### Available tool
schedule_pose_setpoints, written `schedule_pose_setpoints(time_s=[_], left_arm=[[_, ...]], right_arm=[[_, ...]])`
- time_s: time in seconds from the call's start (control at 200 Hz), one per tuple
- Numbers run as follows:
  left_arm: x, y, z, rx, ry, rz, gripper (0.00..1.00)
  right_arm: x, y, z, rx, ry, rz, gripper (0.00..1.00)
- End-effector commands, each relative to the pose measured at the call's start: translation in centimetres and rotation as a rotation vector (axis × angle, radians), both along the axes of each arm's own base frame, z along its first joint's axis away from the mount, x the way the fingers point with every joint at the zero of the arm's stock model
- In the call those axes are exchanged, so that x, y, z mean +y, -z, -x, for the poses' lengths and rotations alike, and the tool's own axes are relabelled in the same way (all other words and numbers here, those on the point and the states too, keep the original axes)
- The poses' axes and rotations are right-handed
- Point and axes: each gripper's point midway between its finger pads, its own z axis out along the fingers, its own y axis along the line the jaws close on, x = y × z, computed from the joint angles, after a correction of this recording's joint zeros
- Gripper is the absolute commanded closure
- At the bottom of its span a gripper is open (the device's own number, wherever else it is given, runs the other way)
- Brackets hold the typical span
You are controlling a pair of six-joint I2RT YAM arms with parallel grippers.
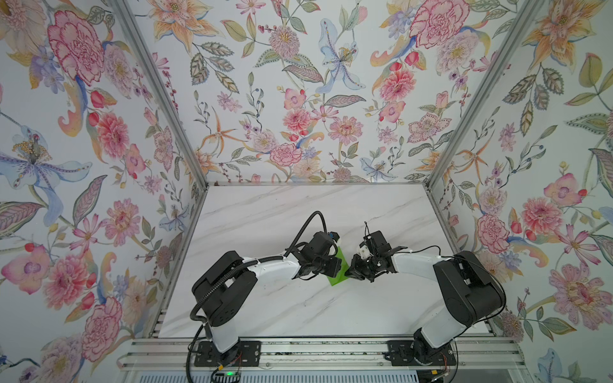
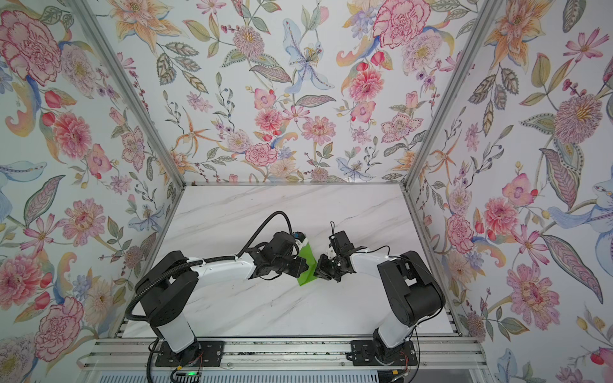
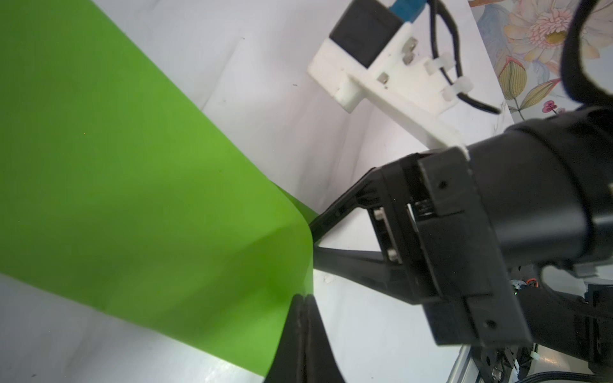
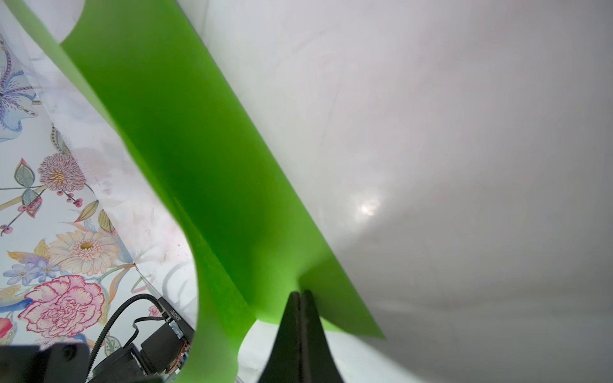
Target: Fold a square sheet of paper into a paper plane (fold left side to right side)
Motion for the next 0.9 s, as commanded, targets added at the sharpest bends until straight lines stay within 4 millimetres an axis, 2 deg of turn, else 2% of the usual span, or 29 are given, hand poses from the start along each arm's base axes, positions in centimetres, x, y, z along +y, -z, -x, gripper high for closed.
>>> schedule_pose_setpoints(time_s=[0.0,0.255,0.631,0.891], left_arm=[[1.7,1.7,-0.2,0.021,0.004,-0.055,1.0],[4.0,3.3,-1.9,0.019,-0.025,-0.115,1.0],[4.3,5.0,-3.3,0.032,-0.005,-0.164,1.0],[4.5,5.5,-3.9,0.029,0.0,-0.188,1.0]], right_arm=[[-1.9,2.9,1.8,0.078,0.014,0.094,1.0],[-1.9,2.6,1.6,0.076,0.012,0.1,1.0],[-2.0,2.5,1.7,0.077,0.007,0.104,1.0],[-2.0,2.6,1.7,0.079,0.001,0.107,1.0]])
